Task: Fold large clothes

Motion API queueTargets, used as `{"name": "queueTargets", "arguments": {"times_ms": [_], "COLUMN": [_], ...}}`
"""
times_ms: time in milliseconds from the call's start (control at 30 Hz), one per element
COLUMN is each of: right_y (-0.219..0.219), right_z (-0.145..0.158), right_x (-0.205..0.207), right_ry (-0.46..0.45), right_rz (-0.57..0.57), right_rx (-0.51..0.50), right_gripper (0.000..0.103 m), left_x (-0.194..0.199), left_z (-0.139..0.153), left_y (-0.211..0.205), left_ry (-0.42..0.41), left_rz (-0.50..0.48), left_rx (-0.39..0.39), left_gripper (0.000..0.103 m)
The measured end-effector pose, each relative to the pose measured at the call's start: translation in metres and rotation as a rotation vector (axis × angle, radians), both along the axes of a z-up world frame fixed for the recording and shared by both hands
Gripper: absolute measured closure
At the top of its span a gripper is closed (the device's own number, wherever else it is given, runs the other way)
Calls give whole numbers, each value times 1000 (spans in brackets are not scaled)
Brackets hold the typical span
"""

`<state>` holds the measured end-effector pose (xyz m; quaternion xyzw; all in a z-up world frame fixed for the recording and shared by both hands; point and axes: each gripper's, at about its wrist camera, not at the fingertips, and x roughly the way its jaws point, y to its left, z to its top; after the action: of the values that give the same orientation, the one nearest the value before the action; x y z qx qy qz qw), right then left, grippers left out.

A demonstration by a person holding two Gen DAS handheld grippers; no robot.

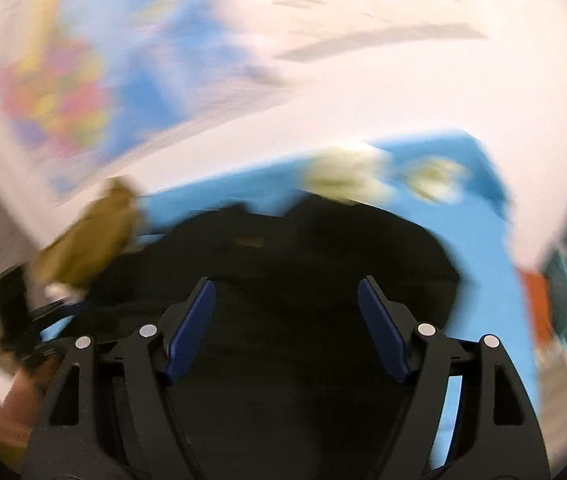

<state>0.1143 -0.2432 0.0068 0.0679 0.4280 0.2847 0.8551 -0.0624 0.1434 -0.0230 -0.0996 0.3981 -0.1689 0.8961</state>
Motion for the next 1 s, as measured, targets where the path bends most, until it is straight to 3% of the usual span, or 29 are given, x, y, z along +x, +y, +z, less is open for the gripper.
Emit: {"name": "queueTargets", "arguments": {"times_ms": [100,133,200,233,267,300,367,433,533,600,633,733,800,867,900,1000], "right_y": [-22,-27,-19,-19,-15,-17,-17,-34,-65,-65,-61,-50,-48,-48,-47,-28], "right_z": [-37,-48,-63,-65,-64,-63,-51,-29,-20,-36,-44,-62,-57,-39,-32,-8], "right_x": [23,28,37,37,39,40,38,36,42,51,54,55,50,37,31,7], "right_ry": [91,120,153,134,119,126,72,7,-23,14,29,54,25,-54,-85,-177], "right_rz": [-75,-73,-53,-38,-4,24,46,23,-65,-99,-107,-120,-148,-175,-174,-82], "right_rx": [-20,-8,8,5,18,31,47,129,219,163,113,2,-33,-56,-60,-56], "right_gripper": [29,29,30,38,71,89,96,97,97,97,97,93,81,71,69,68], "left_x": [11,13,15,15,15,15,16,13,8,12,18,38,37,33,29,21], "left_z": [-9,-10,-13,-12,-11,-8,0,13,27,18,6,-33,-35,-26,-18,-3], "left_y": [-4,-5,-7,-8,-10,-11,-10,-6,-6,-17,-23,-30,-24,-15,-8,2], "left_ry": [45,53,48,39,30,17,-15,-90,-181,-181,-146,17,10,4,-19,-55], "left_rz": [11,11,16,20,22,28,36,45,11,-29,-30,-5,19,21,21,40], "left_rx": [30,30,42,56,76,96,106,100,80,174,248,382,357,296,248,206], "left_gripper": [31,44,51,57,62,65,78,81,81,81,79,56,49,24,23,18]}}
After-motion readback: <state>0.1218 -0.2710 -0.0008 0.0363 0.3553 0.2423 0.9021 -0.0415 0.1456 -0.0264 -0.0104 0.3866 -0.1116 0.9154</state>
